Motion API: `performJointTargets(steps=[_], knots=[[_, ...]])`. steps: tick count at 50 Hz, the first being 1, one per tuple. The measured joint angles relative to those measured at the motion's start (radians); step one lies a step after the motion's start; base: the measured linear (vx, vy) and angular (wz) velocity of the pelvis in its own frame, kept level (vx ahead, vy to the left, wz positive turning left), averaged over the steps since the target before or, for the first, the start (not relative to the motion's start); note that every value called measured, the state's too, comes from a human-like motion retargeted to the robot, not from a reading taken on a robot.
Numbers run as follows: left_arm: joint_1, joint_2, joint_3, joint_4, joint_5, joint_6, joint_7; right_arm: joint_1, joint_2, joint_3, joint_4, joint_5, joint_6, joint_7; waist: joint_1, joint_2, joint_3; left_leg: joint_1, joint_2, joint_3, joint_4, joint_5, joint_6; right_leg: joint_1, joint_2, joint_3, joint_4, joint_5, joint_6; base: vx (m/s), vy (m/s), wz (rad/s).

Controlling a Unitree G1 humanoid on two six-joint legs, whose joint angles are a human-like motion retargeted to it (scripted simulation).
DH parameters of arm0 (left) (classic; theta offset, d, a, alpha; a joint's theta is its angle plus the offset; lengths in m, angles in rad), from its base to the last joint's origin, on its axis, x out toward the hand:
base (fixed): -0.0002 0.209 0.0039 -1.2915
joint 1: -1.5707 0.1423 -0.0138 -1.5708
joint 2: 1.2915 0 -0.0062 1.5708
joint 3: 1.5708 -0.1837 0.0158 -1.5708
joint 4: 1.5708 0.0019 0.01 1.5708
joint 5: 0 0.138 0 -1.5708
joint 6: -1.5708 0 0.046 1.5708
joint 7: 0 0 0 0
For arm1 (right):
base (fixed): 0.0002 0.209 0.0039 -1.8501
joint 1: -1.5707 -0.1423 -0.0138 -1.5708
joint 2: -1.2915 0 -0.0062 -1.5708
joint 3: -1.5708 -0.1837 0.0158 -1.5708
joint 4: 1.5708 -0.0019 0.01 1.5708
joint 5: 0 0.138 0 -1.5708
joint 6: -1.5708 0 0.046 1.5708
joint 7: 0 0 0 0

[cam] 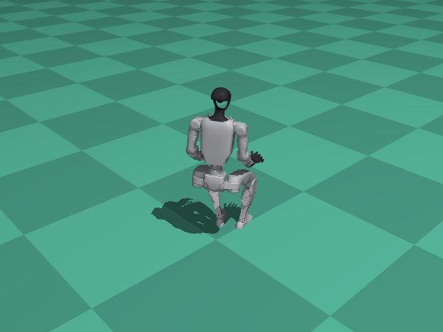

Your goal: Upper body actions

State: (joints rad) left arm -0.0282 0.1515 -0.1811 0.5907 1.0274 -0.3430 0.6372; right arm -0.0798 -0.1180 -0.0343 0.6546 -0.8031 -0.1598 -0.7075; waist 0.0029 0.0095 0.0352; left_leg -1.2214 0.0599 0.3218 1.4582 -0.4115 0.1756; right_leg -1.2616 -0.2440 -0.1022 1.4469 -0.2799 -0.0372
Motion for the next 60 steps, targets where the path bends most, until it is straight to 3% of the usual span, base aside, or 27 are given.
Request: performJointTargets(steps=[6, 15, 21, 30, 43, 60], knots=[[-0.051, -0.04, -0.003, -0.008, -0.016, -0.025, 0.072, 0.004, -0.002, -0.003, -0.001, 0.002, -0.002, -0.005, 0.005, 0.002, 0.001, 0.0, -0.004, 0.002, -0.004, 0.002, 0.002, 0.0, -0.005, 0.0, 0.0, -0.001, 0.0, 0.0, 0.0, 0.0], [-0.259, -0.146, 0.022, -0.022, -0.213, -0.04, 0.077, 0.006, 0.0, 0.0, -0.004, 0.001, 0.002, -0.005, 0.005, 0.002, 0.001, 0.002, -0.004, 0.003, -0.004, 0.002, 0.002, 0.003, -0.006, 0.0, 0.001, -0.002, 0.001, 0.0, 0.0, 0.0], [-0.44, -0.182, 0.092, 0.015, -0.394, -0.081, 0.001, -0.001, 0.007, 0.007, -0.001, -0.003, -0.001, -0.003, -0.007, -0.001, 0.001, -0.001, 0.001, 0.001, -0.001, 0.001, 0.001, 0.0, 0.0, 0.0, 0.001, -0.002, 0.001, 0.0, 0.0, 0.0], [-0.663, -0.144, 0.203, 0.096, -0.5, -0.081, -0.066, -0.025, 0.015, 0.028, 0.004, -0.006, -0.007, 0.002, -0.04, -0.004, 0.009, -0.008, 0.008, -0.001, 0.002, 0.001, 0.0, -0.008, 0.008, -0.001, 0.001, -0.001, 0.001, 0.0, 0.0, 0.0], [-0.872, -0.071, 0.256, 0.313, -0.557, -0.046, -0.141, -0.063, 0.016, 0.067, 0.008, -0.002, -0.024, 0.004, -0.089, -0.011, 0.031, -0.023, 0.016, 0.002, 0.005, -0.002, -0.001, -0.022, 0.014, -0.001, 0.0, 0.0, 0.001, 0.0, 0.0, 0.0], [-0.954, -0.057, 0.282, 0.433, -0.519, -0.001, -0.083, -0.074, 0.02, 0.086, -0.006, 0.002, -0.037, 0.002, -0.109, -0.017, 0.043, -0.041, 0.029, 0.002, 0.012, -0.004, -0.004, -0.042, 0.03, 0.0, -0.003, 0.002, -0.001, 0.0, 0.0, 0.0]])
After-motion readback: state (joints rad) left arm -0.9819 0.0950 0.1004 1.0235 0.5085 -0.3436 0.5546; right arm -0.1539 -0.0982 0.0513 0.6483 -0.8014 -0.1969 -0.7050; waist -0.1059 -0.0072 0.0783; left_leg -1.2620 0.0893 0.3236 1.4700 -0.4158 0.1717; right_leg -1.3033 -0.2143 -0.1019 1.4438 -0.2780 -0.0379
